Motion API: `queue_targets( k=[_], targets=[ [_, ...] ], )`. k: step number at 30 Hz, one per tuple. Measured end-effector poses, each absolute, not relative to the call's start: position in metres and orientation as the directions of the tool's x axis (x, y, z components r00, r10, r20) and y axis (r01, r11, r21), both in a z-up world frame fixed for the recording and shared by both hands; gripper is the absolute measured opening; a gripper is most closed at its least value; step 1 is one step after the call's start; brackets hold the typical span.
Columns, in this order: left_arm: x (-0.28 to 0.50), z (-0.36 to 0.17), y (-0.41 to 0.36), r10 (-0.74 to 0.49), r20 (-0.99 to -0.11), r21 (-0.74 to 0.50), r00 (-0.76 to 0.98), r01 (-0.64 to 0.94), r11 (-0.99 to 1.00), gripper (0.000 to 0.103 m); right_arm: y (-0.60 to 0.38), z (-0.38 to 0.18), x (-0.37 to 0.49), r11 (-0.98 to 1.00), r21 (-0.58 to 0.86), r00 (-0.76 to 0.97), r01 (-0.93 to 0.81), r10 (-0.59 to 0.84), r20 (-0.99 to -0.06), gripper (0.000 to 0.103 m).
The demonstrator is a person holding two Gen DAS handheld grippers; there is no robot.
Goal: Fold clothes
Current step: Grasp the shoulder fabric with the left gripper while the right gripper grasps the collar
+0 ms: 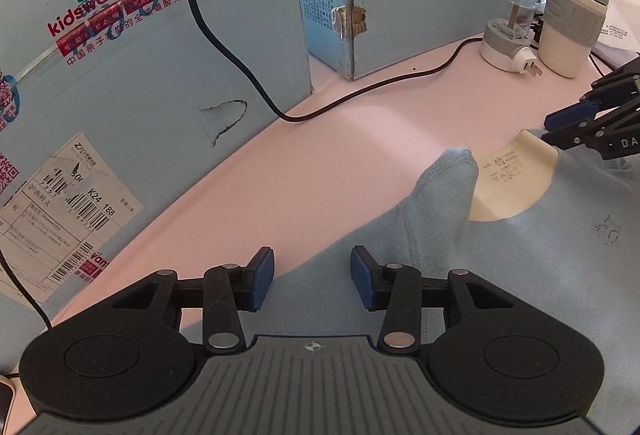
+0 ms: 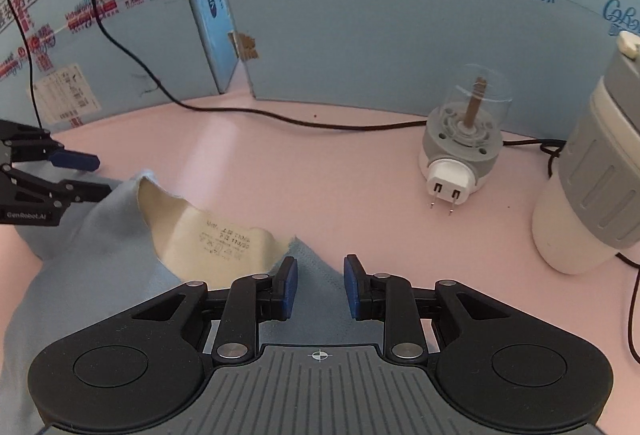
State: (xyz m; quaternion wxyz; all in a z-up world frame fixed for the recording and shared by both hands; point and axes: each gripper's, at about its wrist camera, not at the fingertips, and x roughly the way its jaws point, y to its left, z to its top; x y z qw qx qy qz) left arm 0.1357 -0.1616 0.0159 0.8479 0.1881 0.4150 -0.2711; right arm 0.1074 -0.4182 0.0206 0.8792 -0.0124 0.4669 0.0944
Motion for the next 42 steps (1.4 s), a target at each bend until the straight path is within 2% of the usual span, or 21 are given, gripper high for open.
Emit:
queue_targets(
  k=[2, 5, 6, 7, 8, 9, 11, 14, 17, 20, 24, 26, 27, 28, 31, 35, 39, 42],
  targets=[
    [0.130, 0.017, -0.161, -0.320, -0.806, 0.088, 0.498, 0.636, 0.766, 0.036, -0.416, 0.018, 0.107, 0.980, 0.054, 0.549, -0.194, 0.154, -0.821, 0.027],
    [0.123, 0.018, -0.163, -0.306, -0.803, 0.129, 0.511, 0.650, 0.749, 0.034, -0.415, 0.018, 0.106, 0.981, 0.041, 0.556, -0.191, 0.142, -0.819, 0.021],
    [0.123, 0.019, -0.165, -0.299, -0.804, 0.139, 0.513, 0.652, 0.745, 0.028, -0.416, 0.018, 0.105, 0.981, 0.036, 0.558, -0.189, 0.137, -0.818, 0.013],
    [0.123, 0.020, -0.168, -0.288, -0.806, 0.155, 0.518, 0.654, 0.741, 0.019, -0.417, 0.019, 0.105, 0.982, 0.035, 0.559, -0.184, 0.134, -0.818, 0.009],
    [0.122, 0.020, -0.173, -0.262, -0.803, 0.195, 0.536, 0.651, 0.734, 0.013, -0.419, 0.019, 0.105, 0.984, 0.037, 0.561, -0.176, 0.131, -0.818, 0.007],
    [0.122, 0.020, -0.176, -0.224, -0.797, 0.247, 0.560, 0.643, 0.725, 0.002, -0.421, 0.020, 0.104, 0.985, 0.032, 0.566, -0.167, 0.123, -0.815, 0.005],
    [0.123, 0.017, -0.177, -0.172, -0.792, 0.308, 0.586, 0.626, 0.717, 0.002, -0.426, 0.023, 0.103, 0.991, -0.001, 0.592, -0.136, 0.081, -0.802, 0.005],
    [0.127, 0.017, -0.172, -0.127, -0.782, 0.342, 0.610, 0.590, 0.731, 0.002, -0.438, 0.026, 0.101, 0.996, 0.022, 0.609, -0.085, 0.069, -0.790, 0.005],
    [0.133, 0.012, -0.167, -0.027, -0.750, 0.443, 0.661, 0.532, 0.722, 0.002, -0.439, 0.020, 0.101, 0.998, -0.001, 0.608, -0.063, 0.038, -0.793, 0.005],
    [0.139, 0.011, -0.153, -0.004, -0.756, 0.426, 0.654, 0.497, 0.756, 0.002, -0.436, 0.019, 0.101, 0.999, -0.017, 0.609, -0.046, 0.014, -0.793, 0.005],
    [0.131, 0.021, -0.142, -0.014, -0.755, 0.396, 0.656, 0.473, 0.787, 0.007, -0.435, 0.023, 0.100, 0.999, -0.031, 0.597, -0.037, -0.003, -0.802, 0.010],
    [0.124, 0.029, -0.136, -0.021, -0.751, 0.370, 0.660, 0.447, 0.815, 0.024, -0.438, 0.027, 0.096, 1.000, -0.010, 0.604, -0.030, 0.010, -0.797, 0.011],
    [0.121, 0.034, -0.133, -0.024, -0.747, 0.357, 0.664, 0.431, 0.828, 0.042, -0.437, 0.029, 0.095, 1.000, 0.003, 0.610, -0.027, 0.018, -0.792, 0.011],
    [0.117, 0.038, -0.129, -0.026, -0.741, 0.344, 0.671, 0.413, 0.843, 0.049, -0.435, 0.030, 0.096, 1.000, 0.013, 0.618, -0.023, 0.025, -0.786, 0.012],
    [0.106, 0.050, -0.113, -0.042, -0.743, 0.272, 0.668, 0.359, 0.893, 0.051, -0.434, 0.040, 0.088, 0.999, 0.049, 0.634, -0.013, 0.046, -0.772, 0.012],
    [0.090, 0.054, -0.093, -0.047, -0.743, 0.187, 0.667, 0.275, 0.943, 0.059, -0.424, 0.050, 0.073, 0.994, 0.103, 0.633, -0.022, 0.094, -0.768, 0.014],
    [0.076, 0.050, -0.071, -0.039, -0.753, 0.131, 0.657, 0.208, 0.969, 0.063, -0.399, 0.053, 0.063, 0.989, 0.133, 0.610, -0.070, 0.148, -0.778, 0.026],
    [0.067, 0.047, -0.055, -0.031, -0.761, 0.093, 0.648, 0.157, 0.983, 0.064, -0.372, 0.051, 0.061, 0.980, 0.148, 0.593, -0.132, 0.198, -0.781, 0.026]
  ],
)
